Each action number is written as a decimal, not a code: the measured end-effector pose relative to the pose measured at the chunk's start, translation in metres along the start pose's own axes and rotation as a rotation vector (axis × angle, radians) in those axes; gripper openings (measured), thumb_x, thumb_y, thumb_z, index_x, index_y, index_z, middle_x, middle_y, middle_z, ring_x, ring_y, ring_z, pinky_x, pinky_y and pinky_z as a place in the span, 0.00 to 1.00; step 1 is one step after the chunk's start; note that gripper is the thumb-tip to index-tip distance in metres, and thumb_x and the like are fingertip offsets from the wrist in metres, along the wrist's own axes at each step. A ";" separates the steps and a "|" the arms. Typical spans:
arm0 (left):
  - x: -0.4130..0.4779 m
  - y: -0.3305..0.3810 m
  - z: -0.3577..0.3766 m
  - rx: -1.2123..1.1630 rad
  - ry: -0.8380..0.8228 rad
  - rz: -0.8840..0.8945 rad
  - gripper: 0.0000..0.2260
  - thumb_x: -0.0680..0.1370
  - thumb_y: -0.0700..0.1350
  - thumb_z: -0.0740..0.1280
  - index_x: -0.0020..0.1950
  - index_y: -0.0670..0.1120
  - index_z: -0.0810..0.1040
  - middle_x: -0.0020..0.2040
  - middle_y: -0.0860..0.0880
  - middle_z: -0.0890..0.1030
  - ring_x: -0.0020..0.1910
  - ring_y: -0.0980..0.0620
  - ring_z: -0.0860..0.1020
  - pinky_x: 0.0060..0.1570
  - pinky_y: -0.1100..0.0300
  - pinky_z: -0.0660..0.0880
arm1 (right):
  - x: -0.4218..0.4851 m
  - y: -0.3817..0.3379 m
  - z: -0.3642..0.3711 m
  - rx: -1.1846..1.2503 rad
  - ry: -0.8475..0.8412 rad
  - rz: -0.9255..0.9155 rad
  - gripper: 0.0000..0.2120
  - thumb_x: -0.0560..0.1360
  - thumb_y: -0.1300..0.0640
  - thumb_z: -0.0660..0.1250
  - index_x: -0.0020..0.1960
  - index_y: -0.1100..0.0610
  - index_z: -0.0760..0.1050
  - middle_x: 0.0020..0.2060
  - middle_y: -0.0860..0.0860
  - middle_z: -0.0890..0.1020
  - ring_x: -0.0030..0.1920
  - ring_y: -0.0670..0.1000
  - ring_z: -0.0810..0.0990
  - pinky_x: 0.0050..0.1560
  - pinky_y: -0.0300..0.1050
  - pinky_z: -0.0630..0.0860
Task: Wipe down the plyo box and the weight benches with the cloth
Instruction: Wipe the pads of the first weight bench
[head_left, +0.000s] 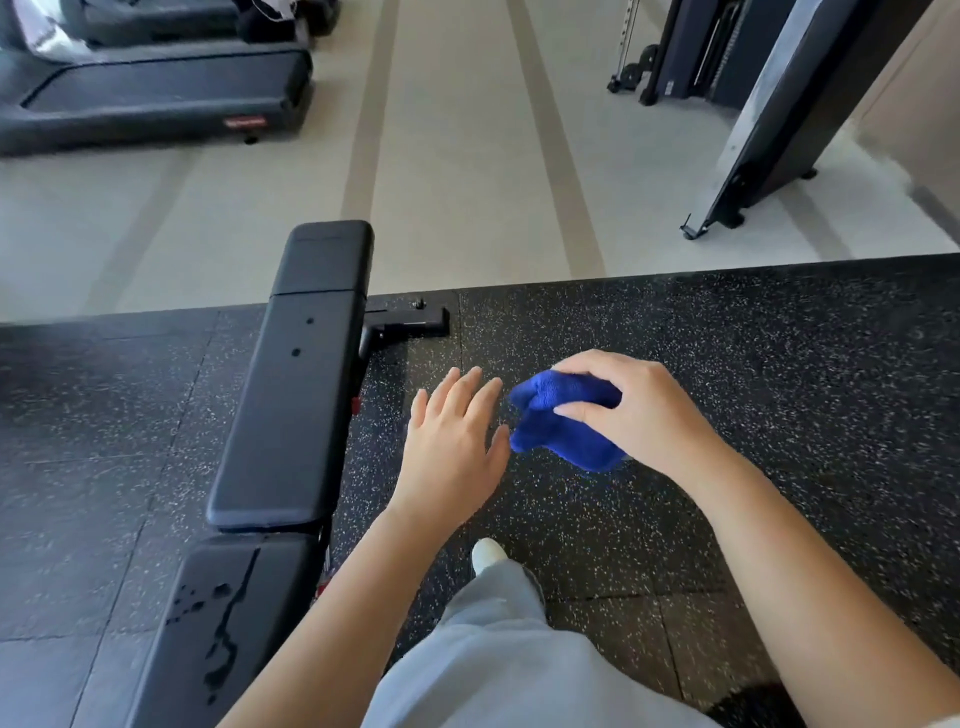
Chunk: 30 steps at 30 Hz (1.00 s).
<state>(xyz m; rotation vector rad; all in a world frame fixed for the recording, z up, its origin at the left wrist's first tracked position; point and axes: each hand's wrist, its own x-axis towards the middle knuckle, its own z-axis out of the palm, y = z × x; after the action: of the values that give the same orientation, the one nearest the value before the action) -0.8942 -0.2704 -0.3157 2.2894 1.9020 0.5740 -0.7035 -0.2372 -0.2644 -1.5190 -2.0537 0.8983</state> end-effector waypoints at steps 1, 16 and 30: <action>0.016 -0.002 0.003 -0.008 -0.003 -0.008 0.22 0.72 0.50 0.57 0.61 0.42 0.77 0.60 0.41 0.77 0.62 0.39 0.73 0.56 0.37 0.69 | 0.015 0.003 -0.006 -0.021 -0.010 0.006 0.14 0.71 0.56 0.72 0.55 0.45 0.77 0.47 0.39 0.79 0.50 0.45 0.77 0.52 0.41 0.72; 0.178 -0.027 0.042 -0.008 0.027 -0.243 0.22 0.72 0.48 0.62 0.64 0.40 0.74 0.64 0.41 0.74 0.66 0.39 0.69 0.62 0.38 0.65 | 0.200 0.040 -0.061 -0.067 -0.116 -0.110 0.15 0.71 0.56 0.72 0.57 0.48 0.77 0.49 0.39 0.78 0.52 0.47 0.77 0.54 0.44 0.72; 0.298 -0.002 0.059 0.110 0.217 -0.538 0.20 0.73 0.45 0.66 0.63 0.40 0.75 0.64 0.41 0.75 0.65 0.39 0.71 0.61 0.38 0.64 | 0.364 0.075 -0.107 -0.070 -0.376 -0.370 0.15 0.72 0.58 0.71 0.57 0.47 0.77 0.47 0.40 0.78 0.48 0.44 0.75 0.49 0.37 0.70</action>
<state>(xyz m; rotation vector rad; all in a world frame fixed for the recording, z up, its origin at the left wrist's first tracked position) -0.8322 0.0271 -0.3065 1.6966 2.5694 0.6715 -0.6924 0.1490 -0.2562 -1.0000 -2.5451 1.0261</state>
